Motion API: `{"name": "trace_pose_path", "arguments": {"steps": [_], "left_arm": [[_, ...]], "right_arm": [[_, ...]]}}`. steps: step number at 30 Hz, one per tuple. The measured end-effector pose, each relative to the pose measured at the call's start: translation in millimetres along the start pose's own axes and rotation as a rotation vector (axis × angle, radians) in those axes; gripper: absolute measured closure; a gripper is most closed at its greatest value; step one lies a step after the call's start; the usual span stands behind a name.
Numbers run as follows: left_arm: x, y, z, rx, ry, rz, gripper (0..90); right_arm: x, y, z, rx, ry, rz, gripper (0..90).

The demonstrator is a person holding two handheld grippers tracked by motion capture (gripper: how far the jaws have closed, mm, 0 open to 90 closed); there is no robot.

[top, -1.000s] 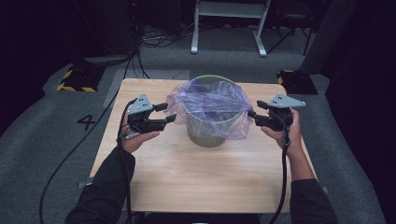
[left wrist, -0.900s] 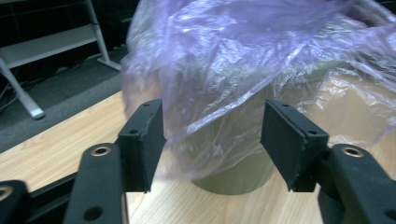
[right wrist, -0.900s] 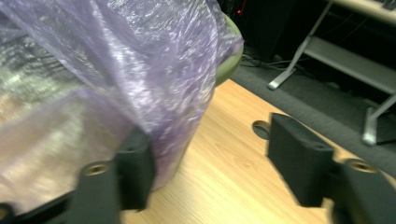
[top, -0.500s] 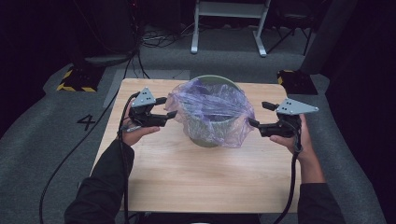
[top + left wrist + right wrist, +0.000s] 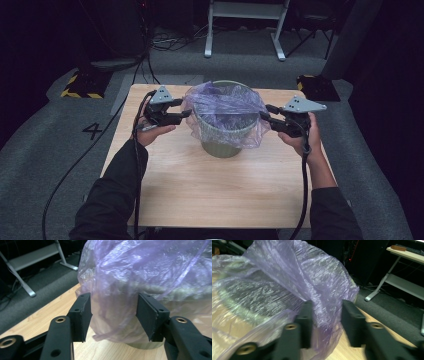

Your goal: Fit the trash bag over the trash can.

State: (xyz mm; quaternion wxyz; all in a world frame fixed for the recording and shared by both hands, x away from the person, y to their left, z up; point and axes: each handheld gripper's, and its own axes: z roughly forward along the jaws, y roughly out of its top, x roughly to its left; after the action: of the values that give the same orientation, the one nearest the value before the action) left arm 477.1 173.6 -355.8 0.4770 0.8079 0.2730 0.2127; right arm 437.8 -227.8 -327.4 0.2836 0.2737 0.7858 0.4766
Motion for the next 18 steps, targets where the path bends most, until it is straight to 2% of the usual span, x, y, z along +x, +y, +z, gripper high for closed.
{"name": "trace_pose_path", "arguments": {"steps": [2,4,6,8,9,11,16,18], "left_arm": [[1.7,1.1,4.6,0.022,0.030,-0.002,47.7],[2.5,0.3,5.3,0.001,0.031,-0.016,45.1],[2.2,-1.9,-1.8,-0.061,-0.014,-0.058,34.3],[-4.2,-5.1,-10.4,-0.108,-0.013,-0.043,27.7],[-9.2,-7.9,-16.5,-0.123,-0.029,-0.037,25.0],[-17.9,-13.4,-25.3,-0.137,-0.043,-0.025,21.9],[-43.5,-25.9,-47.6,-0.157,-0.030,0.032,18.6],[-48.7,-30.4,-55.1,-0.180,-0.044,0.023,17.0]], "right_arm": [[-3.0,1.4,5.9,0.015,-0.023,-0.005,77.8],[-5.9,2.0,12.6,0.018,-0.031,0.004,83.7],[-6.7,1.8,17.2,0.035,-0.042,0.009,86.8],[-6.7,0.7,19.9,0.033,-0.028,0.021,88.2],[-6.5,0.7,19.7,0.034,-0.031,0.023,88.6],[-5.5,0.8,18.5,0.036,-0.026,0.023,88.7],[-2.9,1.9,12.6,0.036,-0.031,0.015,88.9],[-2.8,2.3,11.5,0.042,-0.034,0.011,89.0]]}}
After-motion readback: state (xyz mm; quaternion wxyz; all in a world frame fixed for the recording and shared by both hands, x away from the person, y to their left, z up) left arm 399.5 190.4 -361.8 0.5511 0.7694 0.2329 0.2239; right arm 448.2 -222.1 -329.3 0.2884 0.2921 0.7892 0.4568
